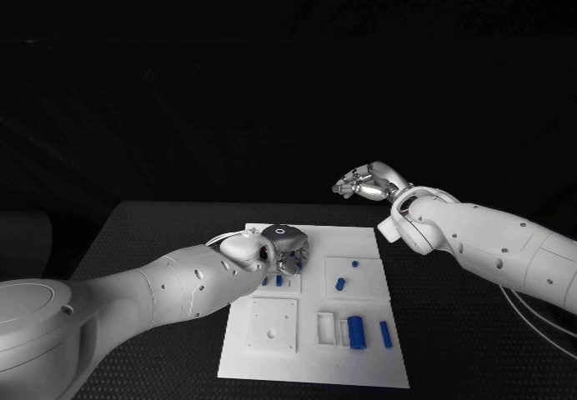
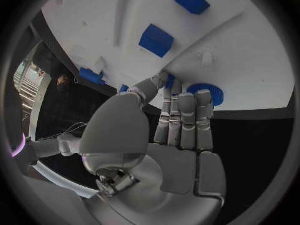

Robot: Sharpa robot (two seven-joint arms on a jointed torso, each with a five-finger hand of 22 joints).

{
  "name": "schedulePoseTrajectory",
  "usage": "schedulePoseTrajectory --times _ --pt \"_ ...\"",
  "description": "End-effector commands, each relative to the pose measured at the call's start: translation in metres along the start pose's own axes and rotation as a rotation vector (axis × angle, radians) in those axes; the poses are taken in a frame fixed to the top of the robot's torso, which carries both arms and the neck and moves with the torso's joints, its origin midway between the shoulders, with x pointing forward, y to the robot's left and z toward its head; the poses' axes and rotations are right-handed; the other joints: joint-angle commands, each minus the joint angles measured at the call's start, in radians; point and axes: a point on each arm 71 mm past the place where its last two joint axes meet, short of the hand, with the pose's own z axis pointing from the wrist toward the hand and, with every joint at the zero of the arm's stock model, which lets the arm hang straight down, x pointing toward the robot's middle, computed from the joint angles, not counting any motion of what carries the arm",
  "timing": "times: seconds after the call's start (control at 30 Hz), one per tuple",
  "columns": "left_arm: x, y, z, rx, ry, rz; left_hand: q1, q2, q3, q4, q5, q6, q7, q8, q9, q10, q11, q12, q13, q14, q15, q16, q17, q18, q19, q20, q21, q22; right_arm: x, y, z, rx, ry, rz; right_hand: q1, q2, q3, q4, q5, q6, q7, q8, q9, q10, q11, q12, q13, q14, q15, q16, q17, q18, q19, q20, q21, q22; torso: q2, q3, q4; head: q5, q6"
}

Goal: Assemble the parts on the task board

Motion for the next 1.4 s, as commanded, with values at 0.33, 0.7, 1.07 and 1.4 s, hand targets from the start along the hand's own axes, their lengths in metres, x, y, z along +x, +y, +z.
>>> schedulePoseTrajectory --times 0.33,0.7,1.07,1.4 --pt "0.005 0.002 -0.009 -0.006 -0.02 -0.033 0.002 0.018 0.004 -0.008 0.005 0.015 -0.002 0.005 0.001 0.038 0.006 0.003 0.018 0.015 -0.003 -0.001 -0.005 0.021 0.015 -0.037 0.007 0.012 0.0 0.001 0.0 -0.01 0.002 0.0 -0.003 0.008 0.0 0.008 0.007 -0.005 0.002 -0.005 -0.001 0.004 0.004 -0.003 0.0 -0.003 0.0 0.0 -0.002 0.016 -0.009 0.0 -0.002 0.023 0.0 0.0 -0.0007 0.002 0.007" --pt "-0.024 0.004 -0.016 -0.015 -0.099 -0.139 0.002 0.018 0.006 -0.009 0.005 0.016 -0.003 0.005 0.001 0.039 0.005 0.001 0.02 0.017 -0.005 -0.002 -0.006 0.021 0.018 -0.039 0.007 0.012 -0.001 0.0 0.0 -0.009 0.0 -0.001 -0.003 0.008 0.0 0.008 0.007 -0.005 0.002 -0.005 0.0 0.004 0.004 -0.004 0.0 -0.003 0.0 0.0 -0.002 0.016 -0.009 0.0 -0.002 0.023 -0.002 0.0003 0.0021 0.003 0.01" --pt "-0.027 0.019 -0.034 -0.042 -0.067 -0.17 0.001 0.017 0.006 -0.009 0.006 0.016 -0.003 0.005 0.0 0.04 0.005 0.0 0.02 0.018 -0.005 -0.002 -0.007 0.021 0.02 -0.04 0.007 0.012 -0.004 -0.002 -0.002 -0.004 -0.003 -0.003 -0.003 0.007 0.0 0.008 0.007 -0.005 0.002 -0.005 0.0 0.004 0.004 -0.004 0.0 -0.003 0.0 0.0 -0.002 0.016 -0.01 0.0 -0.002 0.023 0.0 -0.0002 0.0015 0.008 0.011" --pt "-0.023 0.036 -0.043 -0.078 -0.058 -0.168 0.0 0.018 0.007 -0.009 0.007 0.016 -0.003 0.005 0.0 0.04 0.004 -0.001 0.021 0.019 -0.005 -0.003 -0.008 0.02 0.02 -0.04 0.007 0.012 -0.004 -0.002 -0.003 -0.004 -0.003 -0.003 -0.002 0.007 0.001 0.008 0.008 -0.005 0.002 -0.005 0.0 0.004 0.004 -0.004 0.0 -0.003 0.0 0.0 -0.002 0.016 -0.01 0.0 -0.002 0.023 0.0 -0.0015 0.0015 0.01 0.012"
